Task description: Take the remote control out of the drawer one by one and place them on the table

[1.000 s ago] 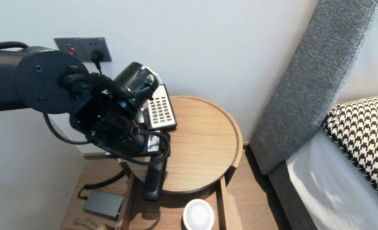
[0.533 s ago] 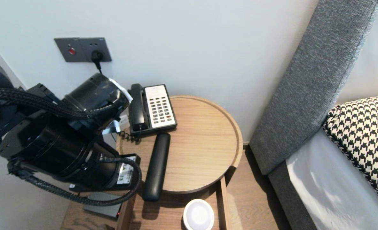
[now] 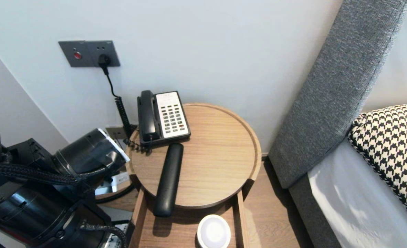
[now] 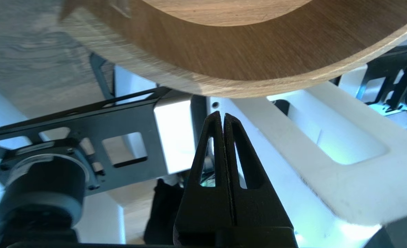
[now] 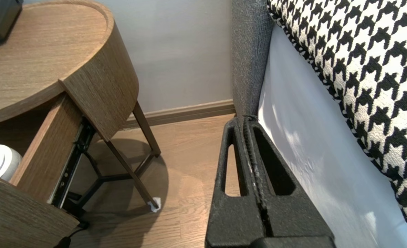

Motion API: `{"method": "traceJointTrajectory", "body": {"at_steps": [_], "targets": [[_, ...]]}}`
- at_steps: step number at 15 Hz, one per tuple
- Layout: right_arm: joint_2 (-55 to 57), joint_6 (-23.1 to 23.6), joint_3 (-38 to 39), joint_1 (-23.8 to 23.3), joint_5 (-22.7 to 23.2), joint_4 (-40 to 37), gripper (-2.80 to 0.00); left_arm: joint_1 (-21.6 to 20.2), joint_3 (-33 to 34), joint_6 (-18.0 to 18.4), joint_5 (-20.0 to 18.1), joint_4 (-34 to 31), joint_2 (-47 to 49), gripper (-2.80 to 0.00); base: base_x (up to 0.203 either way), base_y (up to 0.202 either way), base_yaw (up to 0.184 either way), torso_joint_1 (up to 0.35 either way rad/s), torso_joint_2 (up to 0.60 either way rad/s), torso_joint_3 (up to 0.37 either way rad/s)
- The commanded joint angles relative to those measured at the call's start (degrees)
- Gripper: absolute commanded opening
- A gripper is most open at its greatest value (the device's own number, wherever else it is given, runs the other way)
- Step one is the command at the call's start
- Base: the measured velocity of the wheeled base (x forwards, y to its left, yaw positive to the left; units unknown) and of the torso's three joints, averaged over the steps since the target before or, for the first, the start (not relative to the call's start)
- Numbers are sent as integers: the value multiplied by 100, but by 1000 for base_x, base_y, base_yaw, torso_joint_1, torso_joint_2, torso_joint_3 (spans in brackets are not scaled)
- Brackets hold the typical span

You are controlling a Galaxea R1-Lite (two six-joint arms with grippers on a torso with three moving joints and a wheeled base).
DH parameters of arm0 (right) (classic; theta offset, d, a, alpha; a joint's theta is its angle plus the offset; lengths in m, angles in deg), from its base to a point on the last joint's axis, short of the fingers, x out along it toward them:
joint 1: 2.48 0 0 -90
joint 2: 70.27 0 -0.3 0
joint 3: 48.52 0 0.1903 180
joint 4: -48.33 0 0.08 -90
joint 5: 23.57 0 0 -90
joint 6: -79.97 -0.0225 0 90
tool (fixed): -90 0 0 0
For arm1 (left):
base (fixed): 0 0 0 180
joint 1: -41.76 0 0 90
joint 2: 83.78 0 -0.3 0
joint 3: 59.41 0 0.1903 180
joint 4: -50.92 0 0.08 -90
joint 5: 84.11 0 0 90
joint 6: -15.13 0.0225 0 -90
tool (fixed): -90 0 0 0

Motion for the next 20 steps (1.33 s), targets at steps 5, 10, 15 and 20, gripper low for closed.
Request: {"method": "traceJointTrajectory", "body": {"at_steps": [5,10,15,20], "targets": [[1,-3,141,4,-2,3,-280,585,-53,-495,196,195,364,-280,0,0,0,0,0,0],[1,0,141,4,-2,3,-280,886,-856,-817,874,-72,1047,-280,0,0,0,0,0,0],[1,0,141,4,-2,3,-280,1381,-1469,-1017,1379,-237,1462,-280,0,0,0,0,0,0],[1,-8,141,4,-2,3,-280,1695,-2165,-1169,1449,-327,2187,-280,0,0,0,0,0,0]]}}
